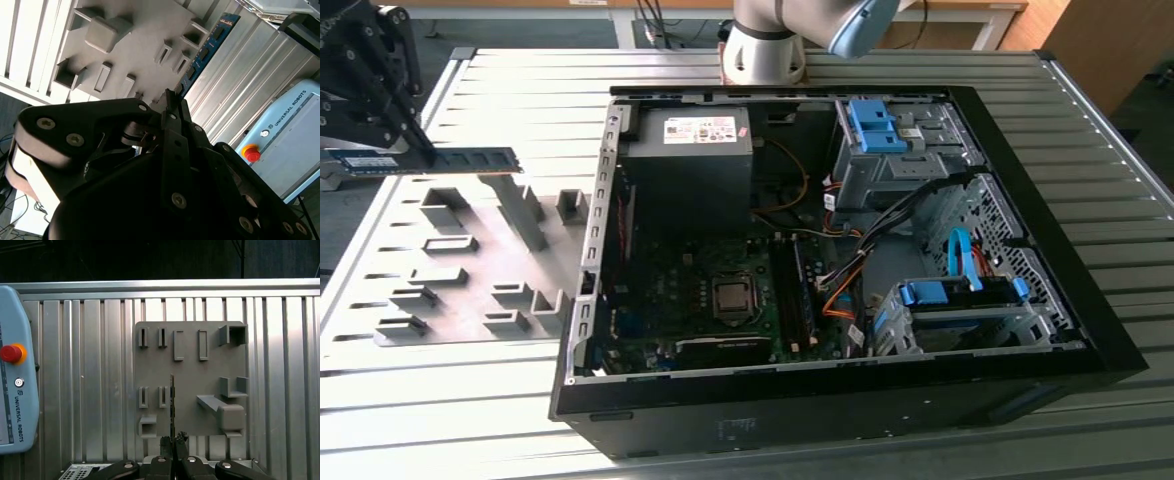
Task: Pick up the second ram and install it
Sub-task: 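Pick up the second ram and move it above second insertion slot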
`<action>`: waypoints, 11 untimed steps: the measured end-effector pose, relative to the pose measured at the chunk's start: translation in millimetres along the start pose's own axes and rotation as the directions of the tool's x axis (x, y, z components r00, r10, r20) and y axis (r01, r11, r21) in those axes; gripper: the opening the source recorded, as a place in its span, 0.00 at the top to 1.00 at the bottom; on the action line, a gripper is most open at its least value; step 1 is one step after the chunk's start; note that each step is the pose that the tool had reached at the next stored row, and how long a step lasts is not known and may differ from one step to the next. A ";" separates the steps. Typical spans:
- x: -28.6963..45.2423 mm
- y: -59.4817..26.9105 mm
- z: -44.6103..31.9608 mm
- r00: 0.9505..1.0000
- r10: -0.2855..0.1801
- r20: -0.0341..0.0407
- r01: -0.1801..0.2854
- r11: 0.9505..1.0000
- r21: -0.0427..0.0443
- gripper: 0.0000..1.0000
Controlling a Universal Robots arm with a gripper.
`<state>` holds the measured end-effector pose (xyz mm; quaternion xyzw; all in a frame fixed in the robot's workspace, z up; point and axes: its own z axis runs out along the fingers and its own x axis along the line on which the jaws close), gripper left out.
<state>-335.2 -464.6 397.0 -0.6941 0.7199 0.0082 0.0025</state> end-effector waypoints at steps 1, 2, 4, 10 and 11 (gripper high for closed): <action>0.0 -0.9 0.0 1.000 0.000 0.000 0.000 1.000 0.000 0.86; -0.1 -2.0 0.0 1.000 0.000 0.000 0.000 1.000 0.000 0.86; -0.2 -3.9 -0.1 1.000 0.000 0.000 0.000 1.000 0.000 0.86; -0.4 -10.0 0.0 1.000 0.000 0.000 0.000 1.000 0.000 0.86; -0.4 -11.1 -0.1 1.000 0.000 0.000 0.000 1.000 0.000 0.86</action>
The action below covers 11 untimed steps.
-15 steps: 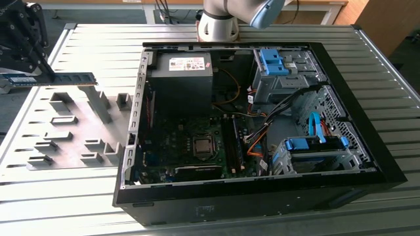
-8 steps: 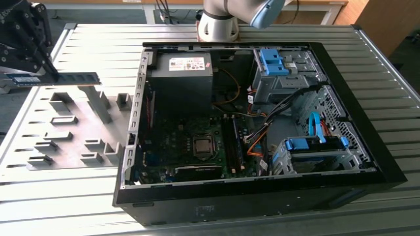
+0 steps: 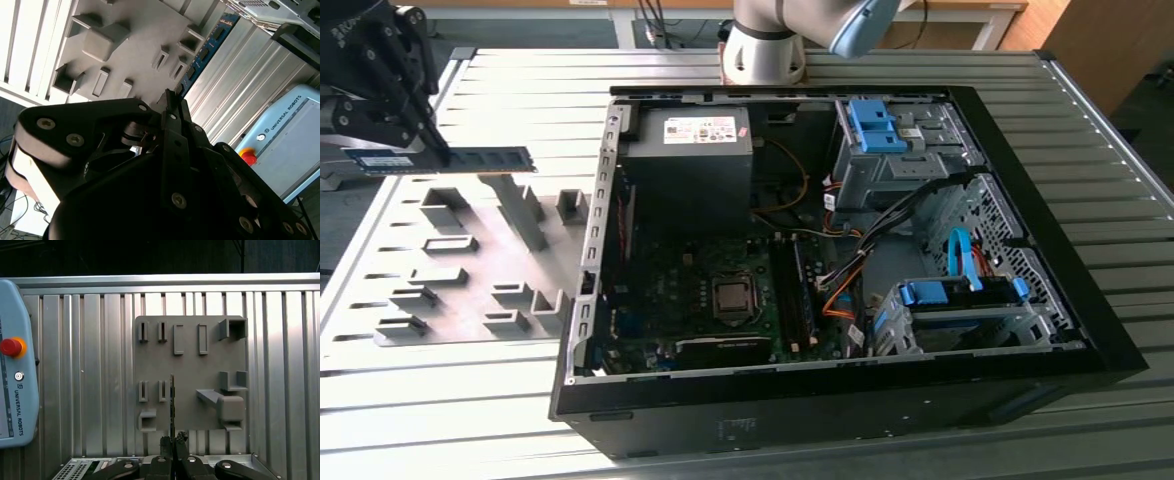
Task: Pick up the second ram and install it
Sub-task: 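Pick up the second ram and move it above second insertion slot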
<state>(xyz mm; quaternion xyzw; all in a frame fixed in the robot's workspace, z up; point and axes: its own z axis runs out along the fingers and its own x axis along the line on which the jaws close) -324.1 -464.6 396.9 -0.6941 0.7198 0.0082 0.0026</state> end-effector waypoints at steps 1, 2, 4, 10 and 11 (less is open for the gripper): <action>0.0 -1.1 -0.1 1.000 0.000 0.000 0.000 1.000 0.000 0.86; -0.1 -2.1 -0.1 1.000 0.000 0.000 0.000 1.000 0.000 0.86; -0.2 -4.3 0.0 1.000 0.000 0.000 0.000 1.000 0.000 0.86; -0.4 -10.1 -0.1 1.000 0.000 0.000 0.000 1.000 0.000 0.86; -0.4 -11.1 -0.1 1.000 0.000 0.000 0.000 1.000 0.000 0.86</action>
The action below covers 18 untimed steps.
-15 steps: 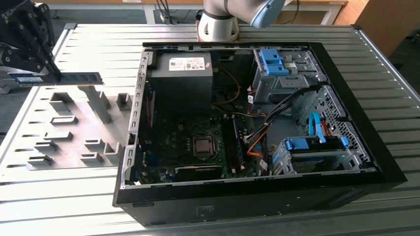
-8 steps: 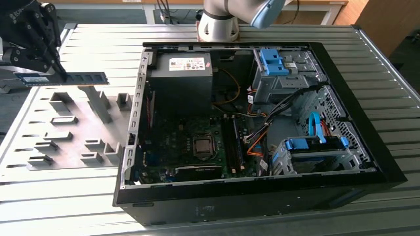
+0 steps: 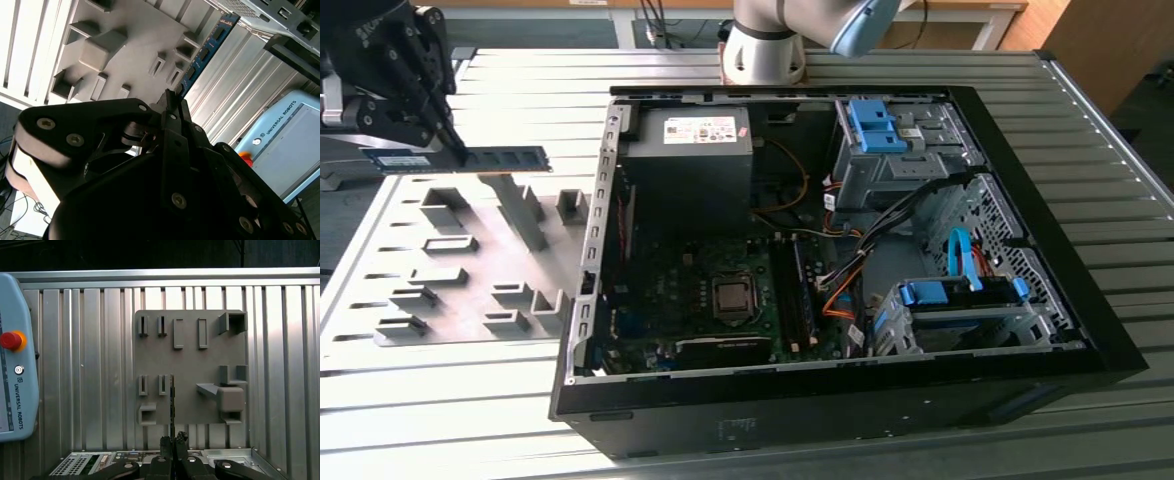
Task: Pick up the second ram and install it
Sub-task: 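Pick up the second ram and move it above second insertion slot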
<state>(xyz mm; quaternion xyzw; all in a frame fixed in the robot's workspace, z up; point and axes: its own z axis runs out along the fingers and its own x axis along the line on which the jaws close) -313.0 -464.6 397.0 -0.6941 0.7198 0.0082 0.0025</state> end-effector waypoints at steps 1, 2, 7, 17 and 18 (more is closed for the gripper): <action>-0.1 -0.9 0.0 1.000 0.000 0.000 0.000 1.000 0.000 0.86; -0.1 -1.8 0.0 1.000 0.000 0.000 0.000 1.000 0.000 0.86; -0.2 -6.2 -0.1 1.000 0.000 0.000 0.000 1.000 0.000 0.86; -0.6 -15.2 -0.2 1.000 0.000 0.000 0.000 1.000 0.000 0.86; -0.6 -16.2 -0.1 1.000 0.000 0.000 0.000 1.000 0.000 0.86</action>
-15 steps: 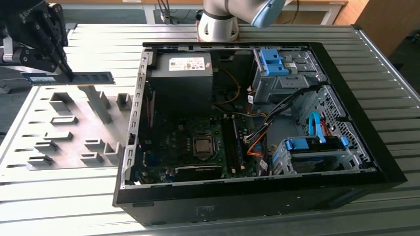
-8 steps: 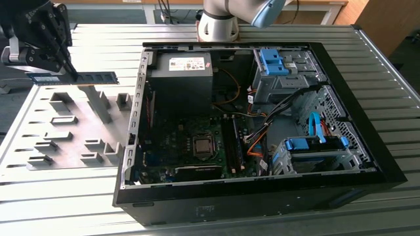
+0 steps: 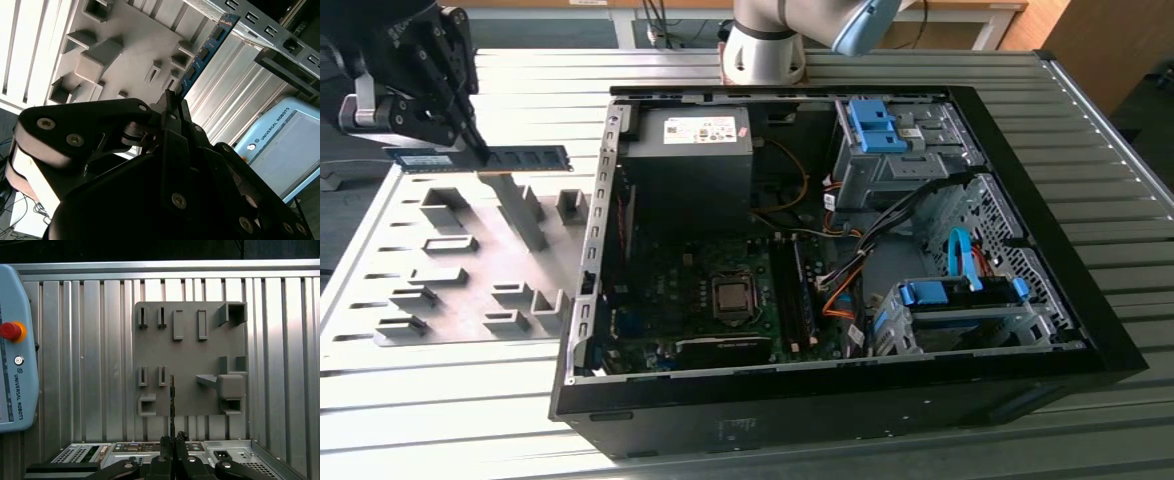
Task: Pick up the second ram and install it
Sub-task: 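Pick up the second ram and move it above second insertion slot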
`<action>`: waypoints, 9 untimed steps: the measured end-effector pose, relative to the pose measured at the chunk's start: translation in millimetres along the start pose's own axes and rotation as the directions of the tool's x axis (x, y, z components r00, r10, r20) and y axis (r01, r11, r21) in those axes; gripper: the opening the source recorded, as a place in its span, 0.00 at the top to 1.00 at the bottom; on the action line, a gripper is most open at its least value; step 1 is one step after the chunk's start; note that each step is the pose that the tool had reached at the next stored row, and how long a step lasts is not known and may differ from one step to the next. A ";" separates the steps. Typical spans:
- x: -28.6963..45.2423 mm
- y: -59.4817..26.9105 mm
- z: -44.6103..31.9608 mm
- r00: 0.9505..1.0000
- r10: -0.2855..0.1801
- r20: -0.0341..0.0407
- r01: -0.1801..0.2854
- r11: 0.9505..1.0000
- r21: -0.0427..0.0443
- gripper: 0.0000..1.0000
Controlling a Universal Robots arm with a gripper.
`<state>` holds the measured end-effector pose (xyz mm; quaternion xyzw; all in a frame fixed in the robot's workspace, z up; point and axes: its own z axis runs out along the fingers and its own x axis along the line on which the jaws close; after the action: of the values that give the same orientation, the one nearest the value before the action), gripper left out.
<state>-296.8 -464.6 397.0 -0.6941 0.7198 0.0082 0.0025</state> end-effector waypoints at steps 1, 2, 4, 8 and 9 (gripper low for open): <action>0.0 -0.9 0.0 1.000 0.000 0.000 0.000 1.000 0.000 0.86; -0.1 -1.8 0.0 1.000 0.000 0.000 0.000 1.000 0.000 0.86; -0.1 -3.6 0.0 1.000 0.000 0.000 0.000 1.000 0.000 0.86; -0.3 -6.9 -0.1 1.000 0.000 0.000 0.000 1.000 0.000 0.86; -0.3 -7.7 0.0 1.000 0.000 0.000 0.000 1.000 0.000 0.86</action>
<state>-289.1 -464.6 397.0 -0.6941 0.7199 0.0082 0.0025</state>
